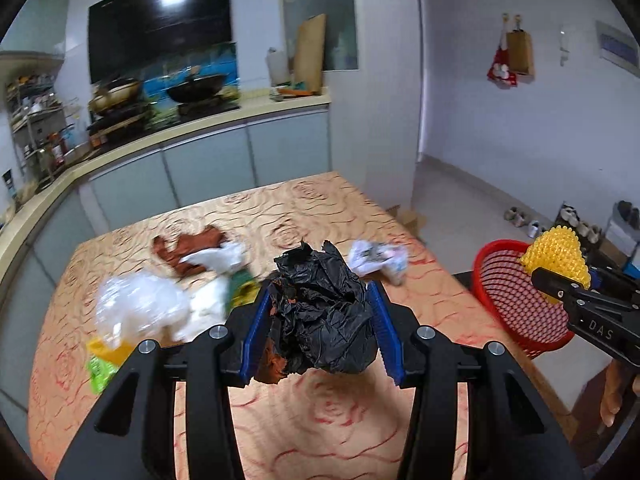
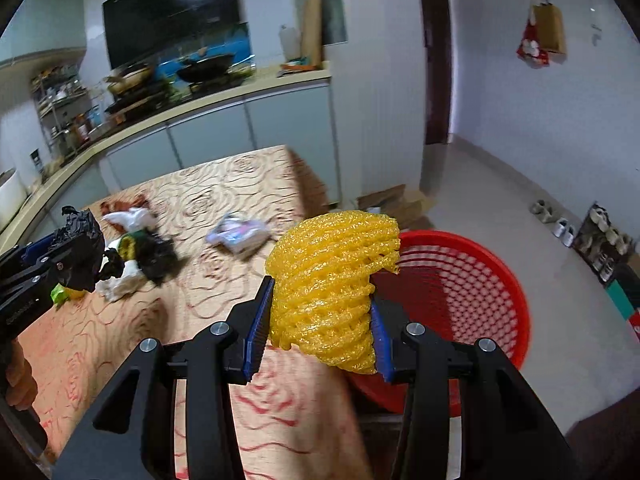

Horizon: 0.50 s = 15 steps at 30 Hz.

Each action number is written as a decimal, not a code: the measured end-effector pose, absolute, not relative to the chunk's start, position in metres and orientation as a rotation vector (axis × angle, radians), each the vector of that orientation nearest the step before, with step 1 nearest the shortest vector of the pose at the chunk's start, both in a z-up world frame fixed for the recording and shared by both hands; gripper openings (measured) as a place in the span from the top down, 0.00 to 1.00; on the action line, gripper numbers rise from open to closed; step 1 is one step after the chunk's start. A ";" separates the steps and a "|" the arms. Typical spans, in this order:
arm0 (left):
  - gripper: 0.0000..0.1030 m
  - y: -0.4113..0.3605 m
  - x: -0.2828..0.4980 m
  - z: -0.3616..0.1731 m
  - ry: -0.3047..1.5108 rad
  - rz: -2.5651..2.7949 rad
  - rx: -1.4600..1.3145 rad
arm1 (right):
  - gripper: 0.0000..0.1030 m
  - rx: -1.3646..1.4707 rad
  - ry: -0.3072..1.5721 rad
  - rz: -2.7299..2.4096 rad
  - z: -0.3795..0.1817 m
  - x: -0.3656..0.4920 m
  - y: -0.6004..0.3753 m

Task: Collect trash
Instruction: 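Carry the black bag and yellow net over the red wastebasket with both tools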

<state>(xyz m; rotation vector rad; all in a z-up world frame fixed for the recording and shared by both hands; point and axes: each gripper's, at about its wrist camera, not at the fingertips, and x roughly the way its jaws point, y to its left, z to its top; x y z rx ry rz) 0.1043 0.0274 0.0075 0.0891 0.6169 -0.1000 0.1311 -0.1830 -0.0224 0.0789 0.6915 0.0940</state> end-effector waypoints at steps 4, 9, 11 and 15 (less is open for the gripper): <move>0.56 0.005 0.115 0.007 0.624 -0.159 0.087 | 0.59 0.089 0.687 0.039 -0.021 0.131 -0.209; 0.56 -0.022 0.131 0.005 0.636 -0.225 0.094 | 0.59 0.099 0.686 -0.030 -0.023 0.130 -0.241; 0.56 -0.032 0.135 0.003 0.640 -0.252 0.101 | 0.59 0.103 0.688 -0.061 -0.024 0.129 -0.254; 0.56 -0.058 0.150 -0.002 0.657 -0.320 0.113 | 0.59 0.104 0.701 -0.104 -0.030 0.133 -0.272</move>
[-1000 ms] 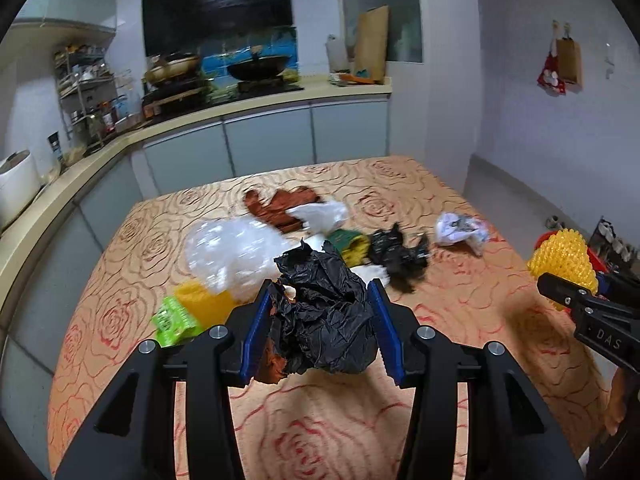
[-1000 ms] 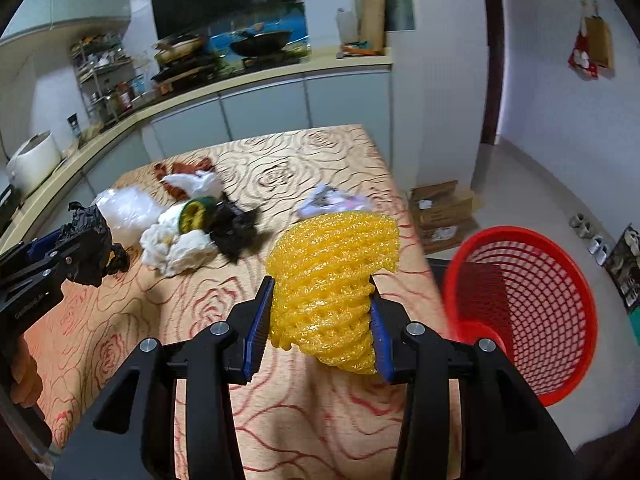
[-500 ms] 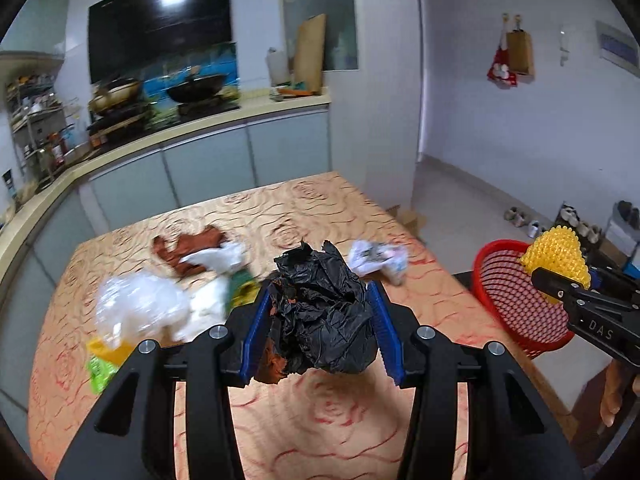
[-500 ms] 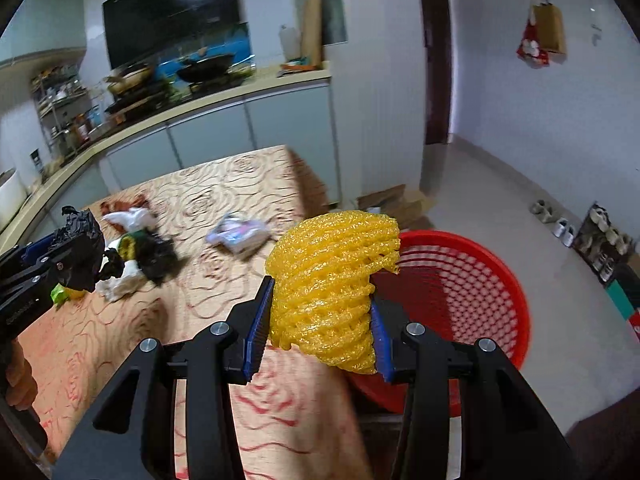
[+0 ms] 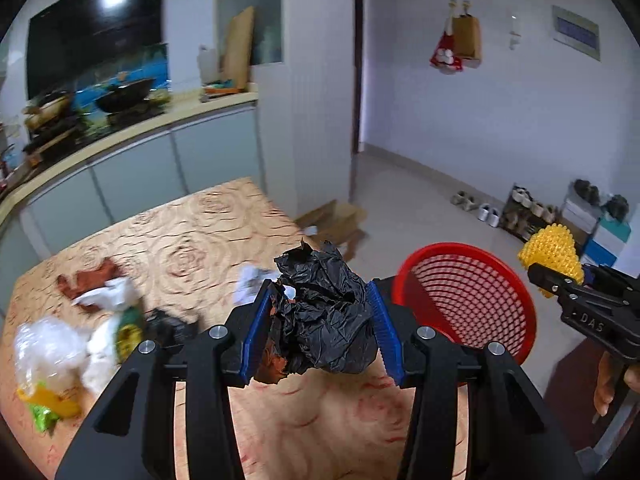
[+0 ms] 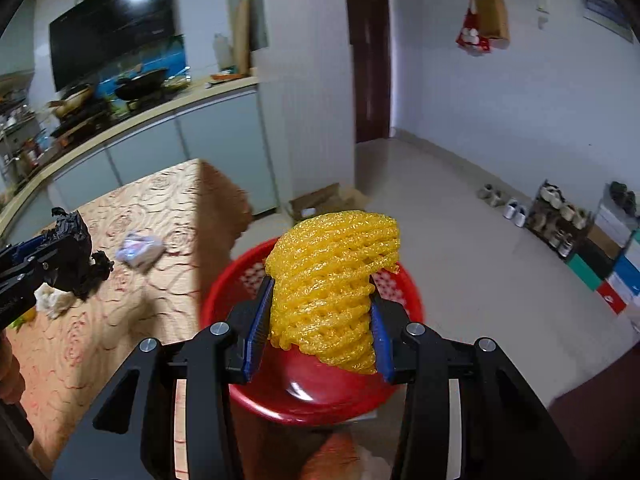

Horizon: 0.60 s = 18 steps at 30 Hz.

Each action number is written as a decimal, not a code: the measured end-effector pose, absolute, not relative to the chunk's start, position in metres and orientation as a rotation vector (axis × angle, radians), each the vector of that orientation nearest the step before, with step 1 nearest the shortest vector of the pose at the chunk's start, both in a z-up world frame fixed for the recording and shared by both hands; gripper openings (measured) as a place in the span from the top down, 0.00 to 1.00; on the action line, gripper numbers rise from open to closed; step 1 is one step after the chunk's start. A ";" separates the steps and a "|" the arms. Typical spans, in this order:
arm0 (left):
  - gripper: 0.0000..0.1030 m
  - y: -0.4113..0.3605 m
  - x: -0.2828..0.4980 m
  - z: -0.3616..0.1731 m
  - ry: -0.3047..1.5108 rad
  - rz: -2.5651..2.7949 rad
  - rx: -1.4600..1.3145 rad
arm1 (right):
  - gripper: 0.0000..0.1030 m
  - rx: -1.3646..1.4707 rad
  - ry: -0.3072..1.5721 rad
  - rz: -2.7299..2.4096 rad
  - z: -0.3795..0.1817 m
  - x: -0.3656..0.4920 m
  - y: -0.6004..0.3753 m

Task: Collect trash
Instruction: 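Carry the black bag and yellow net over the red wastebasket with both tools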

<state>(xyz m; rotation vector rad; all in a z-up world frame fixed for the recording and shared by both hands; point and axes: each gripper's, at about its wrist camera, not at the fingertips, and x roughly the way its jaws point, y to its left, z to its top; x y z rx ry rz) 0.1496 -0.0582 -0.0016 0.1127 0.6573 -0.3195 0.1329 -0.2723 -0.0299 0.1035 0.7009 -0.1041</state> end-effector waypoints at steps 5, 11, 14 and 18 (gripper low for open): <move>0.56 -0.092 0.167 -0.012 0.694 -0.394 0.134 | 0.59 0.095 0.733 -0.143 -0.042 0.139 -0.287; 0.55 -0.126 0.185 -0.031 0.746 -0.478 0.146 | 0.59 0.075 0.770 -0.151 -0.054 0.142 -0.293; 0.55 -0.139 0.194 -0.045 0.786 -0.522 0.145 | 0.59 0.057 0.790 -0.149 -0.060 0.143 -0.295; 0.53 -0.151 0.203 -0.059 0.840 -0.567 0.129 | 0.58 0.030 0.832 -0.129 -0.070 0.146 -0.296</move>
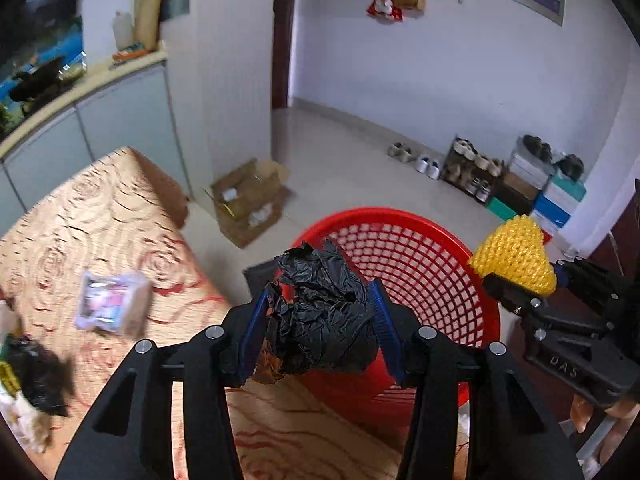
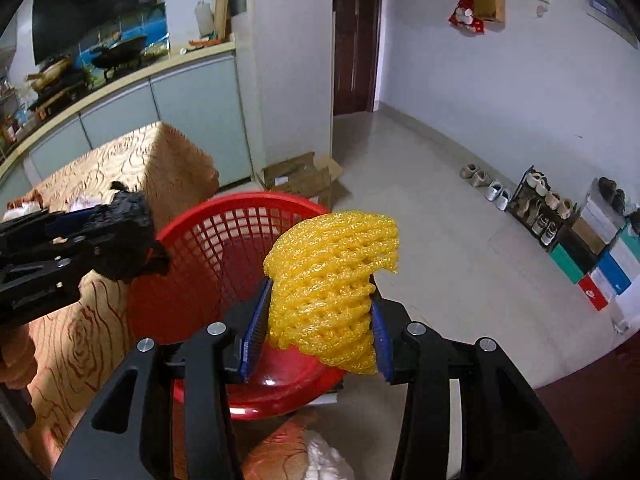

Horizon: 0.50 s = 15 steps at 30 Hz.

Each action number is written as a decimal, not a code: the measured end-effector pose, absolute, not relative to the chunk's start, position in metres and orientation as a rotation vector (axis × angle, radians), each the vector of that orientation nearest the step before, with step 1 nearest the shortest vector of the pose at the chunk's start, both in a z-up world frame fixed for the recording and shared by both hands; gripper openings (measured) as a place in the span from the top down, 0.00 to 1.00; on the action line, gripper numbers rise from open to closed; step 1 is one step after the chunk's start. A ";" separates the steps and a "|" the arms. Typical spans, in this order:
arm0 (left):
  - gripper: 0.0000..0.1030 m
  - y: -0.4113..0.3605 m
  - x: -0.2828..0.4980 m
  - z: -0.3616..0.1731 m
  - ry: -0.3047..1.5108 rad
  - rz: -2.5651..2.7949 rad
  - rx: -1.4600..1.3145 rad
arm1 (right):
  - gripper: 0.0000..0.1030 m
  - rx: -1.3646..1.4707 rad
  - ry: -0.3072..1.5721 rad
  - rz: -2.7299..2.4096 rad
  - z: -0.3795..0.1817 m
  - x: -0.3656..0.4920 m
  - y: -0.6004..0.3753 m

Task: Collect trash
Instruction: 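Carry the black bag and yellow net over the red wastebasket with both tools, then open both tools to drop the black bag and yellow net into the basket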

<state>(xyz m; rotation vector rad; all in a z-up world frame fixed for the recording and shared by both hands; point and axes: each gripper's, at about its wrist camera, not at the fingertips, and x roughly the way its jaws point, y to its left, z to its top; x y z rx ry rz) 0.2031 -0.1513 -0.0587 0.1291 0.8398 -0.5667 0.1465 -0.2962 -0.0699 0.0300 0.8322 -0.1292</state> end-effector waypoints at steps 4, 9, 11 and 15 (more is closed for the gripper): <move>0.51 -0.160 0.208 -0.065 0.855 -0.598 0.124 | 0.54 -0.026 0.861 -0.124 -0.078 0.149 -0.290; 0.44 -0.166 0.208 -0.066 0.851 -0.621 0.136 | 0.40 -0.032 0.854 -0.125 -0.080 0.148 -0.290; 0.42 -0.168 0.208 -0.067 0.852 -0.628 0.138 | 0.37 -0.028 0.849 -0.125 -0.079 0.148 -0.291; 0.35 -0.170 0.209 -0.066 0.856 -0.642 0.127 | 0.34 -0.022 0.843 -0.121 -0.079 0.145 -0.291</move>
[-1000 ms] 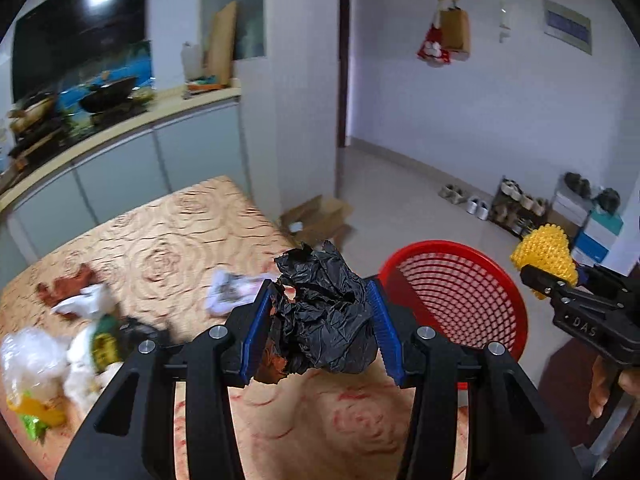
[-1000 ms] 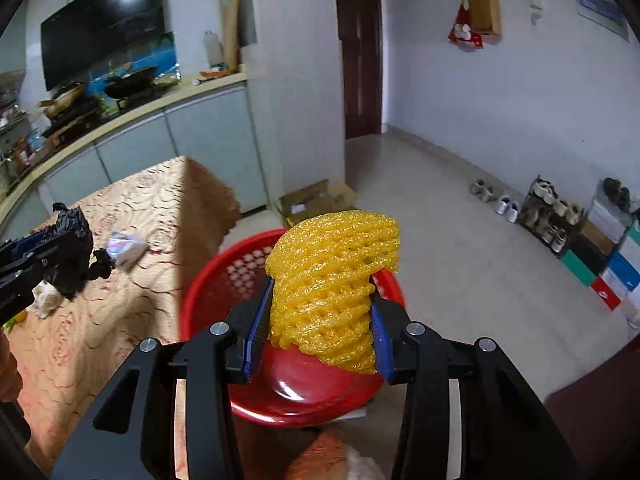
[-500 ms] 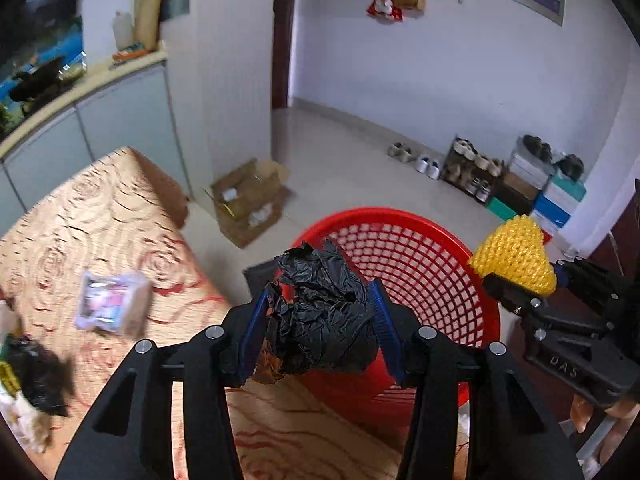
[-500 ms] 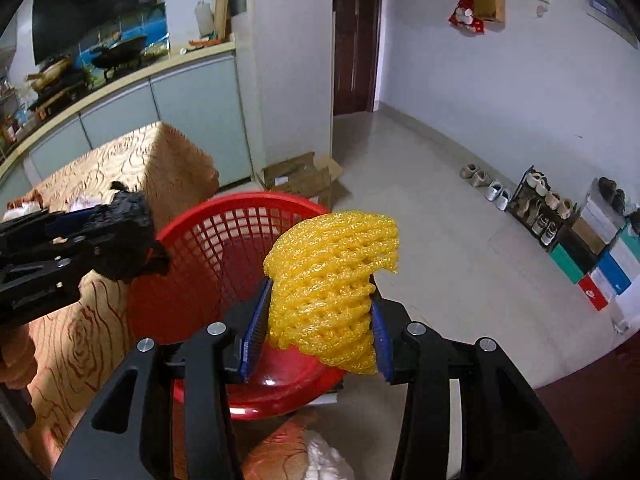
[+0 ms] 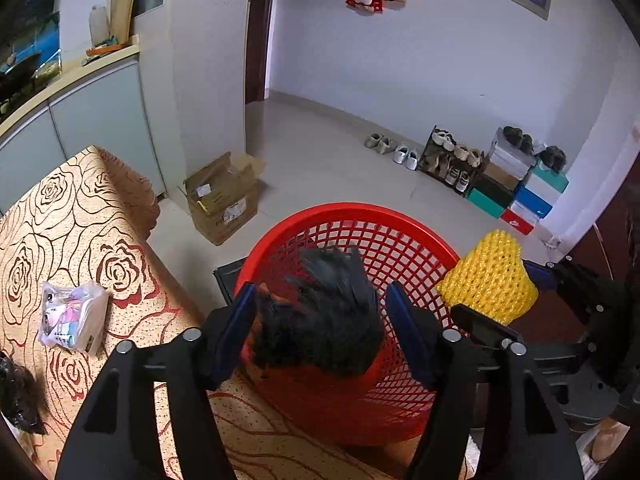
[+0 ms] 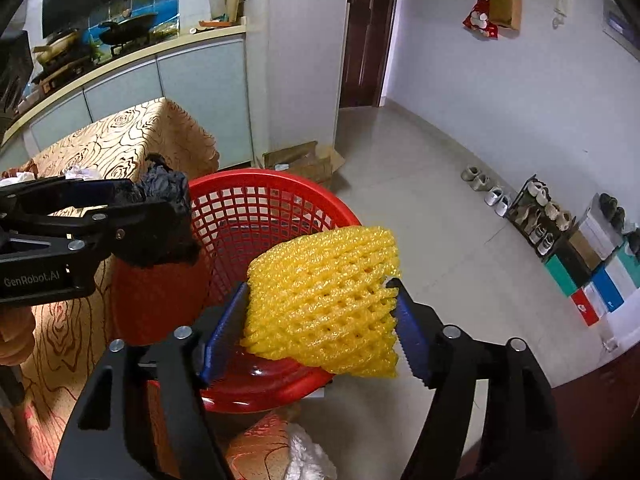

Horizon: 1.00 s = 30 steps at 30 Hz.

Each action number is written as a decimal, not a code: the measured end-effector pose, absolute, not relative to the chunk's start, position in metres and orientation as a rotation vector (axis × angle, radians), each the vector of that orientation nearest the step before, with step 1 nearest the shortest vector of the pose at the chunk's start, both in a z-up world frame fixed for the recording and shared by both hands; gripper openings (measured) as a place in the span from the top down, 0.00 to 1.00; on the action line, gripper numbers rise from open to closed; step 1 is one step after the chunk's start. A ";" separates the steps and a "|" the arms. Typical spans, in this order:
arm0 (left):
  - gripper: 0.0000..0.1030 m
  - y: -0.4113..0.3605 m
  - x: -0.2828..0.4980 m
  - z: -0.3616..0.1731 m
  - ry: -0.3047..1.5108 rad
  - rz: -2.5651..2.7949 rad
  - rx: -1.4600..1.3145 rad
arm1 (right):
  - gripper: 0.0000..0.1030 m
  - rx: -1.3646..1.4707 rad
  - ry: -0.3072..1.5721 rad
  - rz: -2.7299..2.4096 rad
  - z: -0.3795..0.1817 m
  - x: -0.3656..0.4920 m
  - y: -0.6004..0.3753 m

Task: Collect trash
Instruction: 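Open both tools to drop the black bag and yellow net into the basket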

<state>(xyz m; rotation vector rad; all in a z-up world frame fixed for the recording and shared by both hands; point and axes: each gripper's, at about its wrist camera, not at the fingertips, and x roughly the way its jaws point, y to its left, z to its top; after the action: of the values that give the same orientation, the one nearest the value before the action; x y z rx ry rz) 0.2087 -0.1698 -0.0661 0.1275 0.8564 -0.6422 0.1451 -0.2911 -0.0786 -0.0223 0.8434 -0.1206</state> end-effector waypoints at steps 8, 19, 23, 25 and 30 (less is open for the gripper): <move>0.27 -0.165 0.209 -0.058 0.838 -0.629 0.118 | 0.19 0.009 0.831 -0.107 -0.074 0.142 -0.294; 0.22 -0.136 0.197 -0.037 0.760 -0.528 0.117 | 0.19 0.026 0.780 -0.124 -0.062 0.135 -0.287; 0.20 -0.129 0.188 -0.033 0.732 -0.501 0.129 | 0.19 0.036 0.758 -0.131 -0.057 0.130 -0.284; 0.19 -0.127 0.182 -0.030 0.714 -0.490 0.139 | 0.19 0.042 0.746 -0.134 -0.054 0.128 -0.283; 0.16 -0.119 0.167 -0.019 0.673 -0.473 0.146 | 0.19 0.054 0.719 -0.141 -0.046 0.123 -0.280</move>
<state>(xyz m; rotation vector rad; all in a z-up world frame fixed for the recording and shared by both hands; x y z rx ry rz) 0.1672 -0.1187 -0.0192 0.1462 0.6734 -0.4729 0.1230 -0.2798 -0.0463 0.0537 0.7191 -0.1411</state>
